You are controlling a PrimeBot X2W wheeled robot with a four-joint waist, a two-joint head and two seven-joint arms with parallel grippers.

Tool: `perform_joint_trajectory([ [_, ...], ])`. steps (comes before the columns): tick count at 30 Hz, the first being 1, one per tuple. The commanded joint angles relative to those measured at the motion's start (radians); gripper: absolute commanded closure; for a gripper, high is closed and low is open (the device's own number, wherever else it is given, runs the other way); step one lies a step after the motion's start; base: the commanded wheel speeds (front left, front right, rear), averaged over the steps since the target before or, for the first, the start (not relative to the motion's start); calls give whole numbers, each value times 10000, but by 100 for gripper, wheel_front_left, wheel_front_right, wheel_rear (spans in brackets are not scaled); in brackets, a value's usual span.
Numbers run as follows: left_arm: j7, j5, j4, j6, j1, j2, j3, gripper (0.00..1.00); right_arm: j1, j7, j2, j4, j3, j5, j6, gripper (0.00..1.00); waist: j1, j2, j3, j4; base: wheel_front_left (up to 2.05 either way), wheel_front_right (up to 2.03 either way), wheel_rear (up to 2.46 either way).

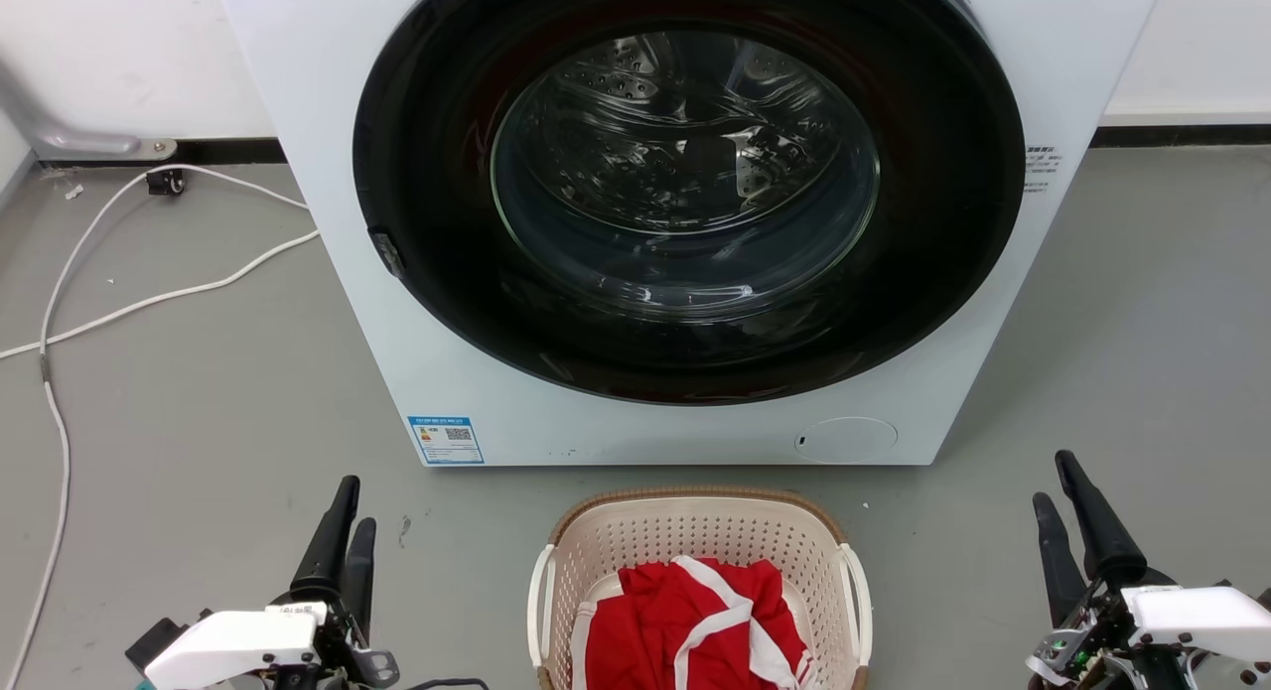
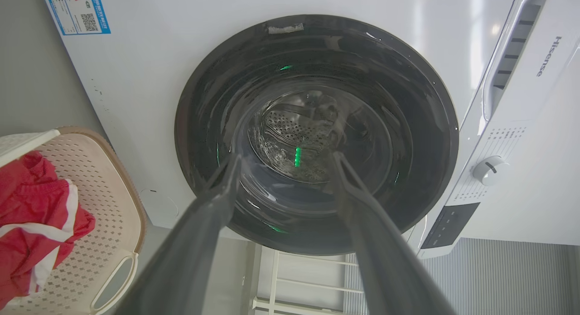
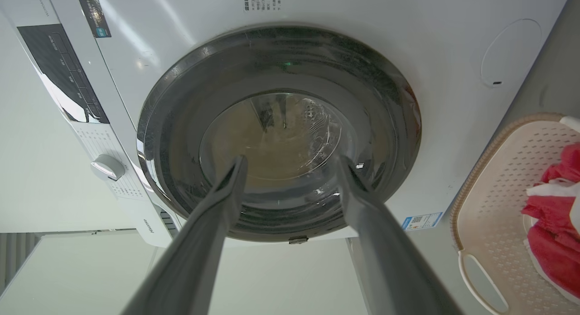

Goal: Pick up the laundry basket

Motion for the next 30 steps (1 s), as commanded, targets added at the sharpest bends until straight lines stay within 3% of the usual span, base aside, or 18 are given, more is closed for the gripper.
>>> perform_joint_trajectory([
  [1,-244,229,-354,-11,-87,19,-59,0,-69,-242,-11,-398,76,-210,2,0,0,-1,3,-6,0,0,0],
  [16,-909,1545,-610,-15,95,22,375,0,158,-915,-9,-957,116,-1086,2,0,0,-1,-9,-19,0,0,0],
  [30,-1408,3718,-1303,44,38,25,1180,0,17,-1416,-8,-1552,-630,-4414,2,0,0,-1,26,-36,0,0,0],
])
